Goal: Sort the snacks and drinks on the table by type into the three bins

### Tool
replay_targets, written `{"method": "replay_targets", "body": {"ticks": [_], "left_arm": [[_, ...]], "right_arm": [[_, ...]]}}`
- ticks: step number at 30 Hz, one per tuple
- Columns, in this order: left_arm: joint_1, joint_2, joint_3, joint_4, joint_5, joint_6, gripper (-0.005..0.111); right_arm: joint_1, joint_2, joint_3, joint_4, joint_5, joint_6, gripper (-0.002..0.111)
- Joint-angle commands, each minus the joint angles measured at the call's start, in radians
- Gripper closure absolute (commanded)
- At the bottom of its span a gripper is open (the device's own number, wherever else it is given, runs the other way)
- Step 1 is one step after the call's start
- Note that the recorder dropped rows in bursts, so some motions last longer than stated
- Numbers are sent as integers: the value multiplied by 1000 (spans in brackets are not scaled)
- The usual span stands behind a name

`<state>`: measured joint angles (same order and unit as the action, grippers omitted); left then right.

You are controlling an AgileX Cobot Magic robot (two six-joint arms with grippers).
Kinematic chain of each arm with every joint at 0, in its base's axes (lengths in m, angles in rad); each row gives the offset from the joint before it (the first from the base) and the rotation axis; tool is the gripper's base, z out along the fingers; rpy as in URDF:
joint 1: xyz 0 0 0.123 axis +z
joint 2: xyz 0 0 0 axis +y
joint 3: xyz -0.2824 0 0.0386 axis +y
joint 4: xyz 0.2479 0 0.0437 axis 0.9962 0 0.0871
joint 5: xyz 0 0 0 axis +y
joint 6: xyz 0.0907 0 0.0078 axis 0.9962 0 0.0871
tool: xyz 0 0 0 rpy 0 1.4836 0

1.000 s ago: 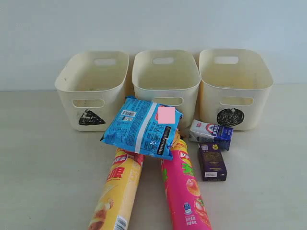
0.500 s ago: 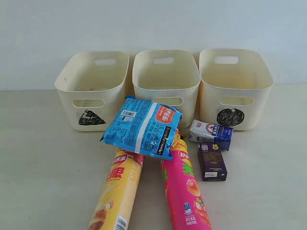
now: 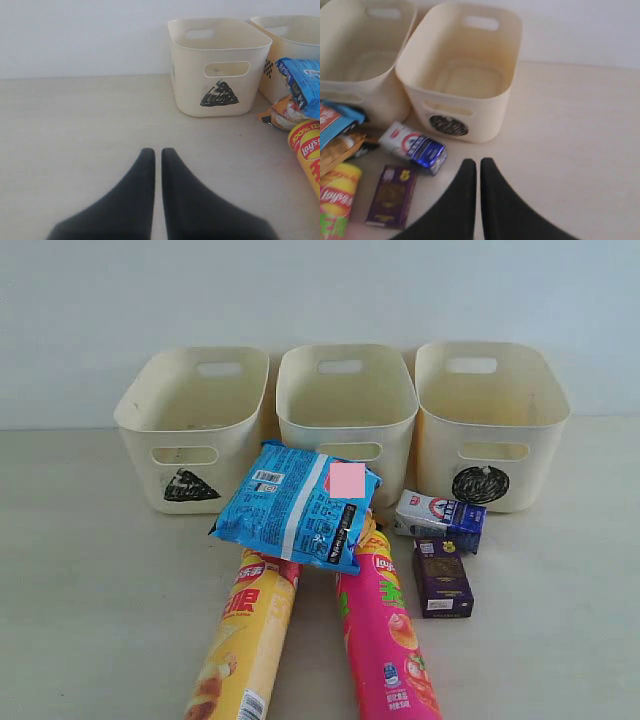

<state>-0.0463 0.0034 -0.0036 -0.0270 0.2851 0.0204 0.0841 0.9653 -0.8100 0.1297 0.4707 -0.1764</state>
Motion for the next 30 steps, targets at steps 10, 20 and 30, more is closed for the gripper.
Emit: {"method": "replay_targets", "body": {"ticks": [10,20,30], "left_arm": [[3,-3,4,0,-5,-6,103],[3,-3,4,0,-5,-6,103],[3,-3,4,0,-7,-6,103]], "right_arm": [[287,276,-134,163,111,-309,108],[474,373,-98,173,-276,-327,108],[614,383,100,173,-597,-383,108]]}}
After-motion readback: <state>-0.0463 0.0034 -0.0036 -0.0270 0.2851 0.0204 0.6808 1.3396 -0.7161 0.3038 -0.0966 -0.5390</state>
